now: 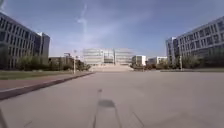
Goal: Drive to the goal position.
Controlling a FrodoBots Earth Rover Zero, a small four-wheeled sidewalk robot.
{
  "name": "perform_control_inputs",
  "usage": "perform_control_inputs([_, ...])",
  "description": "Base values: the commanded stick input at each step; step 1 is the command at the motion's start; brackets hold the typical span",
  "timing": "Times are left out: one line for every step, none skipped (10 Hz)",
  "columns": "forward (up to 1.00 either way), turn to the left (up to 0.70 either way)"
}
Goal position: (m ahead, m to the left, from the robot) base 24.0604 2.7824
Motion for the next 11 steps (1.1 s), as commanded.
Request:
perform_control_inputs([0.70, 0.00])
perform_control_inputs([0.70, 0.00])
perform_control_inputs([0.70, 0.00])
perform_control_inputs([0.70, 0.00])
perform_control_inputs([0.70, 0.00])
perform_control_inputs([0.70, 0.00])
perform_control_inputs([0.70, 0.00])
perform_control_inputs([0.70, 0.00])
perform_control_inputs([0.70, 0.00])
perform_control_inputs([0.70, 0.00])
perform_control_inputs([0.70, 0.00])
